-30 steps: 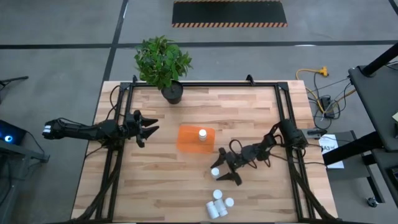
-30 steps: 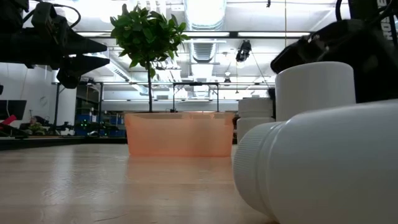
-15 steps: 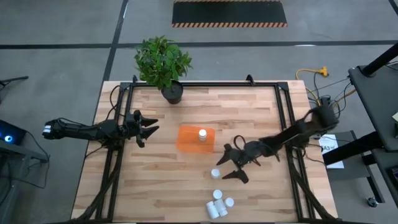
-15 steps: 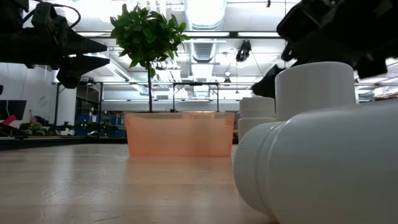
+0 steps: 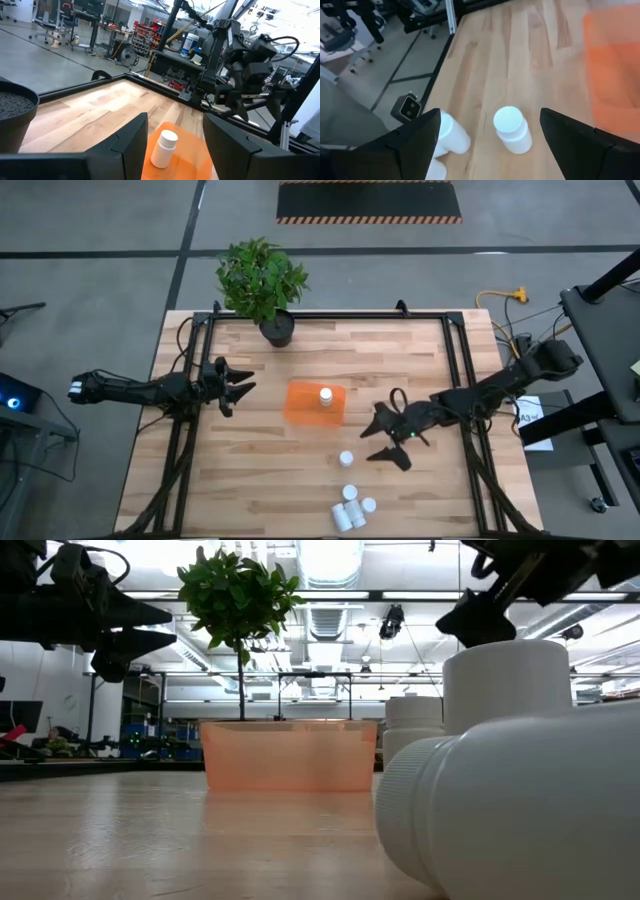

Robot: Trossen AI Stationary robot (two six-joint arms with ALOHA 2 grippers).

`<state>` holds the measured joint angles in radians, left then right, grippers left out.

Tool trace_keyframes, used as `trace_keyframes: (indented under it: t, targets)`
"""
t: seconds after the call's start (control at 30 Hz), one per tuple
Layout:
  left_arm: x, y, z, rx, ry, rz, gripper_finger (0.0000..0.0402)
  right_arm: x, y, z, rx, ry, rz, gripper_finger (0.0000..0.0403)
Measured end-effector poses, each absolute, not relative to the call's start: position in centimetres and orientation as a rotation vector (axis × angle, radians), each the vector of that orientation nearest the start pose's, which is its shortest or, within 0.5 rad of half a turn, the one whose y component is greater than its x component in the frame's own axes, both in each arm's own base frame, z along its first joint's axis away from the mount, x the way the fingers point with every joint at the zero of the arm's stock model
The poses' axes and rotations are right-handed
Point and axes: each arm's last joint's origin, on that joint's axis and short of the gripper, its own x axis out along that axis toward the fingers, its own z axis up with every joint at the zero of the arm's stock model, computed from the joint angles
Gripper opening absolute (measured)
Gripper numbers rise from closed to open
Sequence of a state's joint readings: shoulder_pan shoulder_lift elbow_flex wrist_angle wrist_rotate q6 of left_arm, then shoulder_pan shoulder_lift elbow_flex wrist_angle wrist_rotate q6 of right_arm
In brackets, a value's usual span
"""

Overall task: Pick and place pill bottles into a basket
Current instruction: Put the white pill bottle into the orange container

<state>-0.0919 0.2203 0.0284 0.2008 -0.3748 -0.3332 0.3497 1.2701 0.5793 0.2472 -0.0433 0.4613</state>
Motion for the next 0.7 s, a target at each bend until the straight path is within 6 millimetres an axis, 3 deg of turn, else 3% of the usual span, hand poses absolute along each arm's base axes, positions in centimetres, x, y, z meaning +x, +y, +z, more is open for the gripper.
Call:
trace_keyframes:
  t: [0.37,0.7]
  targets:
    - [11.0,0.1,17.4,-0.333,-0.056,0.279,0.0173,26.2,12.9,22.7,0.402,0.61,0.301,0.0327]
    - [11.0,0.1,17.4,-0.333,-0.056,0.279,0.0173,28.3,15.8,22.5,0.445,0.752,0.268,0.0327]
